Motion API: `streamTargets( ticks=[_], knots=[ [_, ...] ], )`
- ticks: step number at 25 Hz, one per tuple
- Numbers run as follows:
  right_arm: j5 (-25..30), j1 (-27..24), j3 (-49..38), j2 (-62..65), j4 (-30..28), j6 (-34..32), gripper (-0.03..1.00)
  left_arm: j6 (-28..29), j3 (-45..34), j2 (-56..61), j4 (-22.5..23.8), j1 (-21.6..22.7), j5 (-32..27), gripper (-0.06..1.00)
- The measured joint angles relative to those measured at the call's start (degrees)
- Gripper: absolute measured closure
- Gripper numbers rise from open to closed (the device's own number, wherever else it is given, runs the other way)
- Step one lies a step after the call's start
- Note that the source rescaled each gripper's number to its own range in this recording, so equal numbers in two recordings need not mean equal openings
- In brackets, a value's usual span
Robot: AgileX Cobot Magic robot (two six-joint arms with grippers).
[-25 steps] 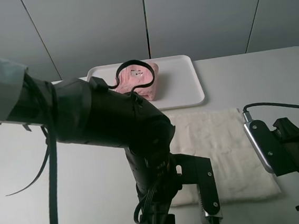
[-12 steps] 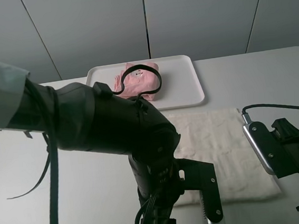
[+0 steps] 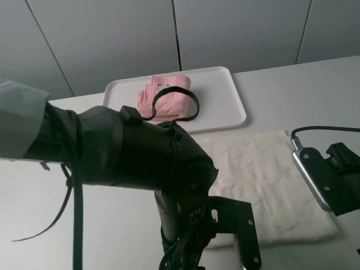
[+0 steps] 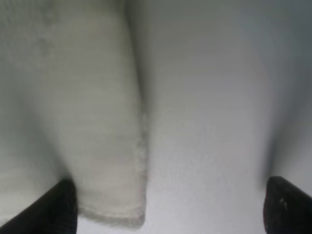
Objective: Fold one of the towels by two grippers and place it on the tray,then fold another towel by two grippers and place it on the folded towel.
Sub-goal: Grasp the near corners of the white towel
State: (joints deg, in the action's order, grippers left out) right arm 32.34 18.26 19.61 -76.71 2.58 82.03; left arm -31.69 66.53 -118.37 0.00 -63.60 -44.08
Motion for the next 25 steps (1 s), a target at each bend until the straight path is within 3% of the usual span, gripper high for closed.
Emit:
streamTargets(
  ticks=[14, 21, 25],
  knots=[
    [-0.1, 0.0, 0.0, -3.5, 1.7, 1.5, -0.03, 0.0, 0.0, -0.2, 0.0, 0.0, 0.0, -0.04],
    [-1.5, 6.9, 0.0, -7.0, 2.7, 0.9, -0.03, 0.0, 0.0, -0.2, 0.0, 0.0, 0.0, -0.04],
    [-4.1, 7.8, -0.2, -10.6, 2.3, -2.6, -0.03, 0.0, 0.0, -0.2, 0.0, 0.0, 0.0, -0.04]
  ],
)
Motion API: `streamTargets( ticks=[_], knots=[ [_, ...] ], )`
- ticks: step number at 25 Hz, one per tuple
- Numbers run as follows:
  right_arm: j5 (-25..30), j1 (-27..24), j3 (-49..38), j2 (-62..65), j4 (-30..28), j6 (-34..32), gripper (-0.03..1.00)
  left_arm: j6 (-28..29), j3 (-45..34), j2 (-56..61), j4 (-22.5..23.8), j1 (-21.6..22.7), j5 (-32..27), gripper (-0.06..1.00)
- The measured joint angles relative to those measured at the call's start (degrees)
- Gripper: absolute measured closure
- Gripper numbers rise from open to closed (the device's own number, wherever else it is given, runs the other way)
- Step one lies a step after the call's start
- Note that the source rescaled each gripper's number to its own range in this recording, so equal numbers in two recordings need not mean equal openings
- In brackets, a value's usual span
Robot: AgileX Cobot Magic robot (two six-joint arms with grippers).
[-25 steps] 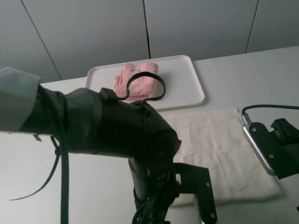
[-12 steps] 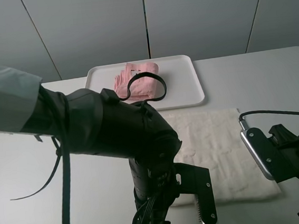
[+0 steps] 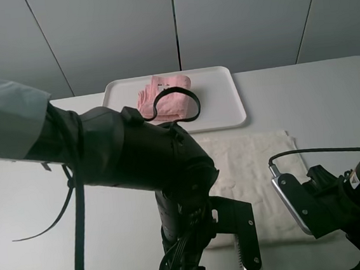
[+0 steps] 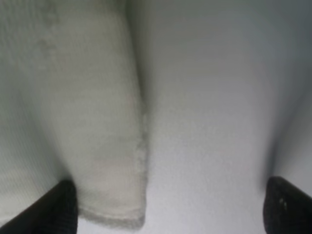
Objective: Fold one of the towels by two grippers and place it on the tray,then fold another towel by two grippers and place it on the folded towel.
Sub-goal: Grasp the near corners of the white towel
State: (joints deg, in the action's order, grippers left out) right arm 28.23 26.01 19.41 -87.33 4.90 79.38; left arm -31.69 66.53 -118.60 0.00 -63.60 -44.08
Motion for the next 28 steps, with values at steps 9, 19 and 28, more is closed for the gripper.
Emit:
streamTargets(
  ticks=[9, 19, 28],
  knots=[
    [-0.7, 0.2, 0.0, -1.3, -1.3, -2.2, -0.03, 0.0, 0.0, 0.0, 0.0, 0.0, -0.1, -0.04],
    [-1.9, 0.2, 0.5, -4.8, -1.4, -3.4, -0.03, 0.0, 0.0, -0.2, 0.0, 0.0, -0.1, -0.04],
    [-5.7, 0.2, 0.7, -5.4, -2.5, -4.2, 0.71, 0.0, 0.0, -0.2, 0.0, 0.0, -0.1, -0.04]
  ],
)
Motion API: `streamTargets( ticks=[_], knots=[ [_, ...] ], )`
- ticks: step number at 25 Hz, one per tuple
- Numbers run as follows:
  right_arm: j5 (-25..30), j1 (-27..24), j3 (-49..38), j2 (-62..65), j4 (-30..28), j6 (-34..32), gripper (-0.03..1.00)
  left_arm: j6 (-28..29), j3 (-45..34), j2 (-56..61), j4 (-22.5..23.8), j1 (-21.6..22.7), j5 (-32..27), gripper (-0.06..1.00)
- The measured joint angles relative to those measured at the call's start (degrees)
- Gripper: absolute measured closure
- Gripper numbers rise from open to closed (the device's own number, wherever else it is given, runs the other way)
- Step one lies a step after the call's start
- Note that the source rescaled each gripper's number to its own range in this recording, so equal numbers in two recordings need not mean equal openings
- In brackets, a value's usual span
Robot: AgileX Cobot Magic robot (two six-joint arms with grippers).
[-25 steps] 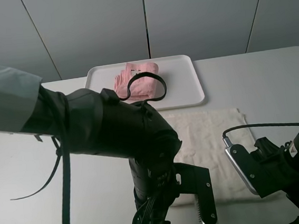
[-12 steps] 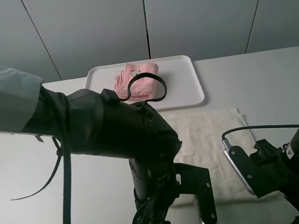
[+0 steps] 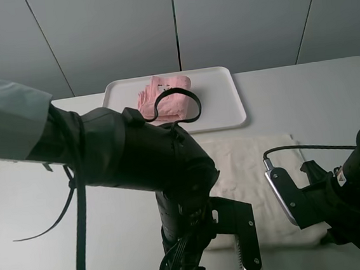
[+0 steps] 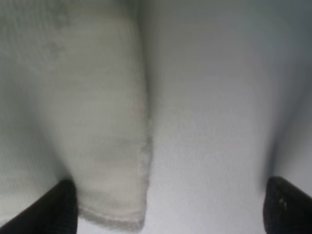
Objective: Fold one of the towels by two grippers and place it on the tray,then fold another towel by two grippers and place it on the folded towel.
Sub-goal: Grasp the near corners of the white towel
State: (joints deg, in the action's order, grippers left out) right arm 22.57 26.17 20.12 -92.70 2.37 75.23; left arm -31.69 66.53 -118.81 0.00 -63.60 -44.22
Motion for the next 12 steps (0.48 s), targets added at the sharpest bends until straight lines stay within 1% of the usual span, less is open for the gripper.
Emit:
streamTargets(
  ticks=[1, 3, 4, 7, 12],
  knots=[
    [-0.2, 0.0, 0.0, 0.0, -0.2, 0.0, 0.79, 0.0, 0.0, 0.0, 0.0, 0.0, 0.0, -0.04],
    [-0.9, 0.0, 0.1, 0.0, -0.3, 0.0, 0.90, 0.0, 0.0, 0.0, 0.0, 0.0, 0.0, -0.04],
    [-1.1, 0.0, 0.1, 0.0, -0.4, 0.0, 0.95, 0.0, 0.0, 0.0, 0.0, 0.0, 0.0, -0.04],
    [-1.1, 0.0, 0.1, 0.0, -0.8, 0.0, 0.96, 0.2, 0.0, 0.0, 0.0, 0.0, -0.1, -0.04],
    [-1.1, 0.0, 0.1, 0.0, -1.2, 0.0, 0.96, 2.7, 0.0, -0.1, 2.0, -0.3, 0.0, -0.04]
  ],
)
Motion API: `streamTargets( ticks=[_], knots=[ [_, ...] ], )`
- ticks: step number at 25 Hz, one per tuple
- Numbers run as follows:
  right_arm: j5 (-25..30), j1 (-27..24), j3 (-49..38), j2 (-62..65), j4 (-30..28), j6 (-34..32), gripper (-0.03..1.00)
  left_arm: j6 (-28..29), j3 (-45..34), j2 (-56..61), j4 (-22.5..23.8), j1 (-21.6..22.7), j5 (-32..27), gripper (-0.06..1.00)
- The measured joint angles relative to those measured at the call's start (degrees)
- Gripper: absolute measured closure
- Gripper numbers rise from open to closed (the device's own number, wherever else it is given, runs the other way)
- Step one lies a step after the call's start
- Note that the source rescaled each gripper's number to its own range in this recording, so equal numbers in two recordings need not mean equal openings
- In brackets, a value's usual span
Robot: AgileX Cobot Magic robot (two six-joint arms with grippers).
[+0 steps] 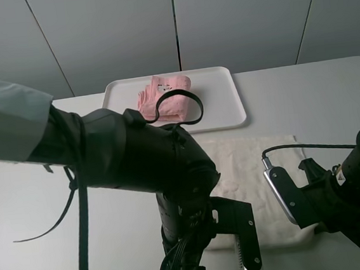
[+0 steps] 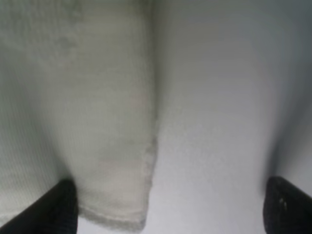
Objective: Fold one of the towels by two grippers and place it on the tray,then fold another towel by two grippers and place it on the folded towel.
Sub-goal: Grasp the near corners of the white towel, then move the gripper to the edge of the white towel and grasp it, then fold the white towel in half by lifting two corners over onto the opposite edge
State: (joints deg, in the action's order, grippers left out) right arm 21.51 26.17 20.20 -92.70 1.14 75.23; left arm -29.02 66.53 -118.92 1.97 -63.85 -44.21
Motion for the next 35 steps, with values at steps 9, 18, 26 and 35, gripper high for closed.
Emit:
streamTargets(
  ticks=[9, 18, 26, 35],
  knots=[
    [0.0, 0.0, 0.0, 0.0, 0.0, 0.0, 0.96, 2.0, 0.0, 0.0, 1.3, 0.0, 1.7, 0.03],
    [-0.3, 0.0, 0.0, 0.0, 3.0, 0.0, 0.96, 2.1, 0.0, -0.1, 2.4, 0.0, 2.6, 0.94],
    [-0.9, 0.0, 0.0, 0.0, 10.8, 0.0, 0.96, 3.2, 0.0, 0.3, 2.6, 0.0, 2.6, 0.94],
    [1.3, 0.0, -0.6, 3.3, 16.0, -2.1, 0.96, 6.1, 0.0, 3.3, 4.1, 0.0, 3.4, 0.94]
  ],
)
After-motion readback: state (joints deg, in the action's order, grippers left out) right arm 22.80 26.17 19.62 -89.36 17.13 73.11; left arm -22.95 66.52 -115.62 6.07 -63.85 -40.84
